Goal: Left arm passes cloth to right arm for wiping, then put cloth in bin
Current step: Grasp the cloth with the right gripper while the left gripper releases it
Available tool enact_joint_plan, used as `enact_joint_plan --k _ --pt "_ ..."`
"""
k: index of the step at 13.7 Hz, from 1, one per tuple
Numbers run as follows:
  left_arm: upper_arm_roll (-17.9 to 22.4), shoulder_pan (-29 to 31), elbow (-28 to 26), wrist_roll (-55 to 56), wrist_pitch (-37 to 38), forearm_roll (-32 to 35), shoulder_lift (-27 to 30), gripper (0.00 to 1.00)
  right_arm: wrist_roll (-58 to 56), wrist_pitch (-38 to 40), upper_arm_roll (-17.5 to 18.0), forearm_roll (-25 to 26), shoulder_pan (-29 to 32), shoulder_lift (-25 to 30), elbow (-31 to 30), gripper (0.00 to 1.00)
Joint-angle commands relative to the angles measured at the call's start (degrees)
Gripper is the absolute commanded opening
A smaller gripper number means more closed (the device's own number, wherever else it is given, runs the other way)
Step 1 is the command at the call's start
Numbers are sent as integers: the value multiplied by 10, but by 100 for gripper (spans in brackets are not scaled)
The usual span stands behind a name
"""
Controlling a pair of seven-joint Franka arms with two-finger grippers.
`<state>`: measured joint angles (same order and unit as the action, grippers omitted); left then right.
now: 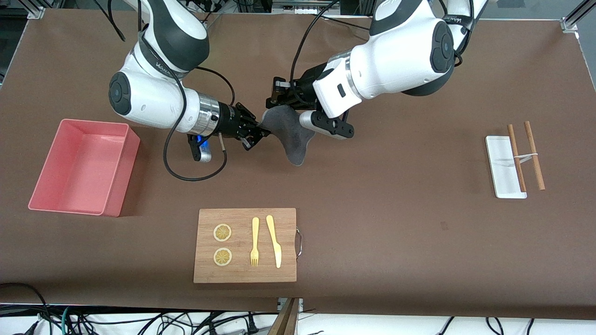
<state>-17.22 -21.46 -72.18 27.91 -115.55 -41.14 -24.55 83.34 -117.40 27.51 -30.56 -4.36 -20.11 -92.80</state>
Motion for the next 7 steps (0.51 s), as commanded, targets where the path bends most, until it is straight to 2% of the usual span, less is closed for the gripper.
enact_joint_plan --k 1,2,3,4,7 --pt "3 2 -2 3 2 -13 6 0 6 -1 3 -10 2 0 3 0" --pt "3 3 -2 3 3 -12 6 7 6 -1 3 -10 2 1 4 0" --pt "4 3 -2 -2 4 -4 6 94 4 -1 3 -10 3 1 4 0" --pt "6 3 -2 -3 5 -3 6 100 6 -1 3 -9 3 1 4 0" --pt "12 11 -2 -3 21 -2 8 100 2 1 3 -6 1 0 3 0"
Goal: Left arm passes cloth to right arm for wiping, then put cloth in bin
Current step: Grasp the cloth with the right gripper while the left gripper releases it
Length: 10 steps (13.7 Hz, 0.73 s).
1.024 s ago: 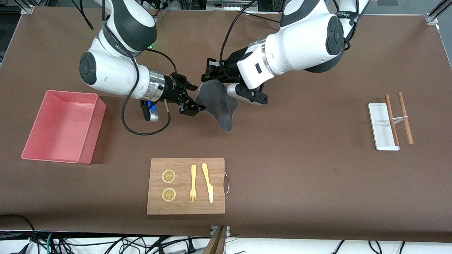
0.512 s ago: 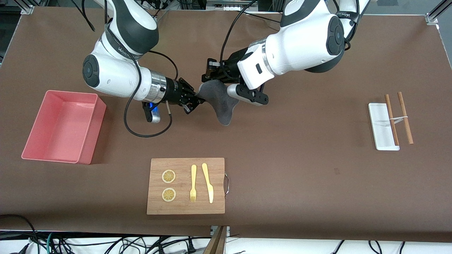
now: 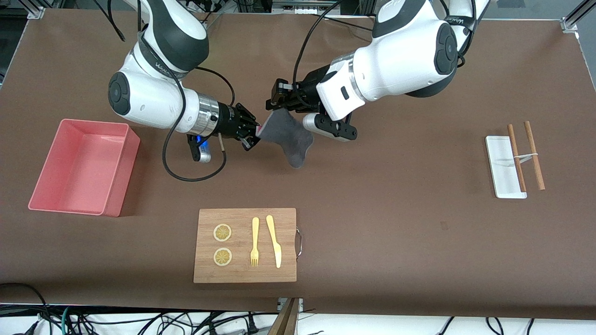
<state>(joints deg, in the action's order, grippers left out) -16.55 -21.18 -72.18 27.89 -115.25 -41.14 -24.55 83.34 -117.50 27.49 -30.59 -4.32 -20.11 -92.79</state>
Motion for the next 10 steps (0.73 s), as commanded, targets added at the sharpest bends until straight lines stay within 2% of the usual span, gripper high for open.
enact_joint_plan --k 1,2,6,8,10 --pt "5 24 -2 -3 37 18 11 100 -1 4 3 2 -2 -1 3 0" --pt "4 36 2 -4 67 49 20 100 -11 5 3 10 -3 -5 2 0" --pt "5 93 3 -5 181 127 36 100 -13 1 3 101 -32 -40 2 0" --pt "5 111 3 -6 228 203 41 100 -8 -11 3 152 -57 -69 3 0" --pt "5 140 3 -15 285 276 49 100 -7 -26 3 173 -70 -93 3 0"
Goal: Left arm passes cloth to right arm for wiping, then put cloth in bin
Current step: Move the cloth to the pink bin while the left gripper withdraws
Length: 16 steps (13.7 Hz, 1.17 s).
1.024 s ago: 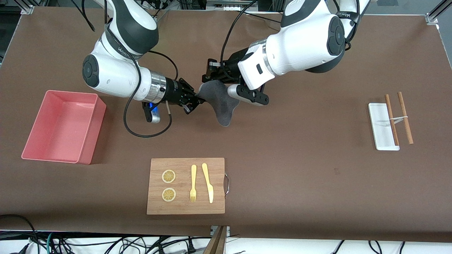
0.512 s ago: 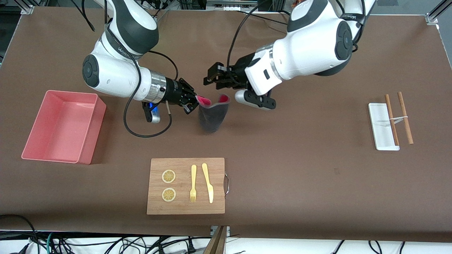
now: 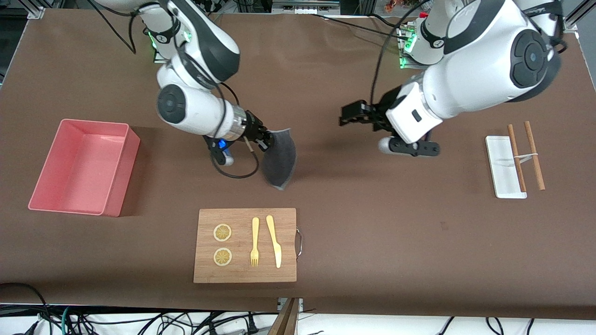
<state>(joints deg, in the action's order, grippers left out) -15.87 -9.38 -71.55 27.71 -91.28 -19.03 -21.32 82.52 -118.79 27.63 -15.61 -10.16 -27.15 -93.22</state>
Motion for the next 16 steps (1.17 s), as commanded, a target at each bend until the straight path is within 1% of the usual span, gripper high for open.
enact_joint_plan --k 1,3,5,7,9,10,11,13,15,16 --pt "-2 34 -3 -35 64 86 19 100 0 -13 1 25 -13 -31 8 0" --pt "-2 68 -3 -129 102 149 30 100 -4 -11 1 29 -16 -38 4 0" --pt "-1 89 -3 -219 139 212 41 100 -12 -1 1 37 -15 -38 1 0" --pt "-1 105 -3 -279 149 263 44 100 -48 39 1 43 -14 -38 1 0" --pt "8 116 -7 -304 137 280 48 100 -87 80 -2 58 -10 -37 0 0" --pt "32 115 -17 -304 122 274 67 100 -109 96 -5 66 -8 -35 -4 0" --pt "65 106 -55 -304 93 270 96 100 -131 109 -9 68 -1 -34 -6 0" --pt "111 84 -138 -303 11 269 151 100 -185 138 -32 68 5 -32 -10 0" --pt "124 74 -192 -329 -10 243 194 100 -241 163 -62 69 6 -32 -12 0" --pt "127 74 -208 -346 -20 241 209 100 -271 171 -80 69 8 -31 -14 0"
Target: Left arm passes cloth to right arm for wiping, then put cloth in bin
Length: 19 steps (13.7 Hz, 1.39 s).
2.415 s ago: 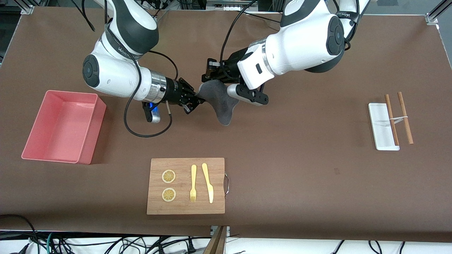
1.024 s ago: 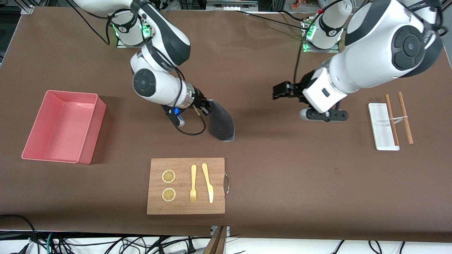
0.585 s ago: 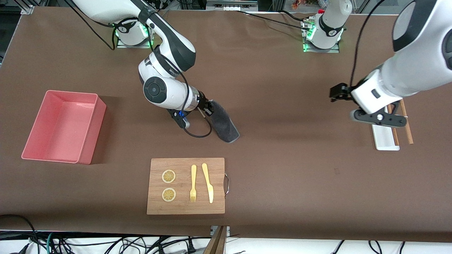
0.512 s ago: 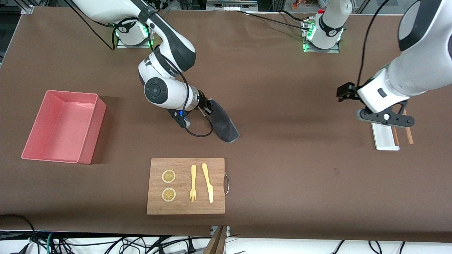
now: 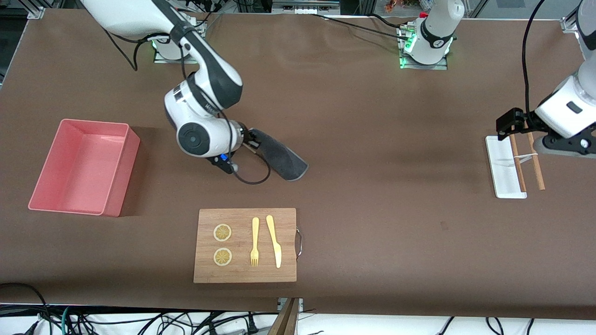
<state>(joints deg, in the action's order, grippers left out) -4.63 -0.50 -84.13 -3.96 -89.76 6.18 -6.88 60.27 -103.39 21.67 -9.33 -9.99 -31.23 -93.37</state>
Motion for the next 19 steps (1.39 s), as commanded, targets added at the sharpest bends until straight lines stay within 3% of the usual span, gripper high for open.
enact_joint_plan --k 1,3,13,16,19 --pt "28 -19 -94 -60 -38 -12 73 100 -83 25 -41 6 7 11 -13 0" --pt "48 -29 -121 -64 -48 -35 92 100 -147 48 -83 11 8 12 -12 0" --pt "49 -7 -98 -30 -32 -53 71 100 -516 81 -258 81 38 25 -9 0" --pt "49 3 -97 -48 -29 -53 71 100 -562 66 -268 141 45 21 -6 0" --pt "47 1 -97 -48 -29 -54 71 100 -546 55 -262 138 40 19 -2 0"
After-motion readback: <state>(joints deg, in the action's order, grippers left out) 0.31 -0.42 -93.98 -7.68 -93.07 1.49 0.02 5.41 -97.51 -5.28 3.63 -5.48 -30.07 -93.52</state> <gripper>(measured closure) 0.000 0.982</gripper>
